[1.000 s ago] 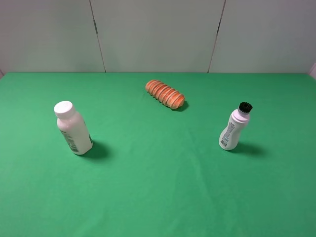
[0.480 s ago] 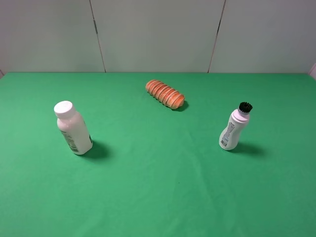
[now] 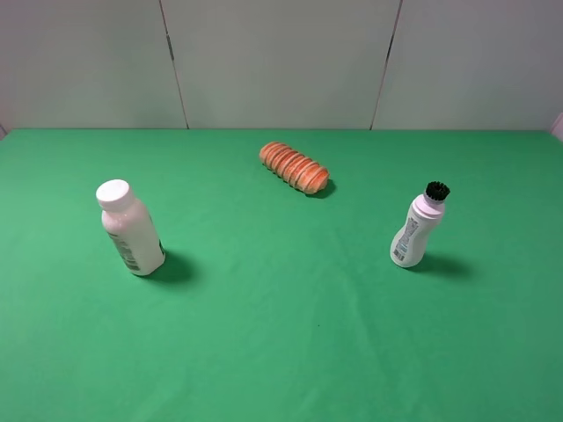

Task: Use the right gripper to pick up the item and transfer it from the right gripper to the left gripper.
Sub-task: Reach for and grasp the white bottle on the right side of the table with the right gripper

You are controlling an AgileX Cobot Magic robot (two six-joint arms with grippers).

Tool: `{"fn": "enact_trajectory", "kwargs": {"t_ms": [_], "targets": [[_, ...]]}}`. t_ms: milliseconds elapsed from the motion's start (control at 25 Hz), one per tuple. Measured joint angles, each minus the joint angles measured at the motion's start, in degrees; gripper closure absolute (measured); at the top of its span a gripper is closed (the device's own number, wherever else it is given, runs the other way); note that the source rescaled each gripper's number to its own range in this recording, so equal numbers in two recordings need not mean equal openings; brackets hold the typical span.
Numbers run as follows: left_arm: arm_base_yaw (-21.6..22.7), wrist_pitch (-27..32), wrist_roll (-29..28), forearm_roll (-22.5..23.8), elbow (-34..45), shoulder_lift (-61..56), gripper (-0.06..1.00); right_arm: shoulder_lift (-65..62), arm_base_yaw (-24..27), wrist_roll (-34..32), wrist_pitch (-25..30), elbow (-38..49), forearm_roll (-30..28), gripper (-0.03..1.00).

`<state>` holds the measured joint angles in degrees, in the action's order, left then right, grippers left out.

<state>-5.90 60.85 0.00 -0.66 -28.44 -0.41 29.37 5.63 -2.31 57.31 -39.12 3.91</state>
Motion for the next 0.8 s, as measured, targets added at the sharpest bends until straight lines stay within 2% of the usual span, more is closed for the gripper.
{"fn": "enact_trajectory", "kwargs": {"t_ms": [200,360,560,800], "targets": [[0.00,0.00,0.00,0.00,0.00,0.00,-0.03,18.90,-0.66,0.00,0.32,-9.55,2.73,-0.03],[0.00,0.00,0.00,0.00,0.00,0.00,-0.03,33.04,-7.28,-1.37,1.40,-15.85,3.29,-0.03],[0.00,0.00,0.00,0.00,0.00,0.00,-0.03,44.43,-16.83,-2.33,1.71,-22.82,2.62,-0.03],[0.00,0.00,0.00,0.00,0.00,0.00,-0.03,54.71,-19.67,-2.73,1.35,-27.52,2.25,-0.03]]}}
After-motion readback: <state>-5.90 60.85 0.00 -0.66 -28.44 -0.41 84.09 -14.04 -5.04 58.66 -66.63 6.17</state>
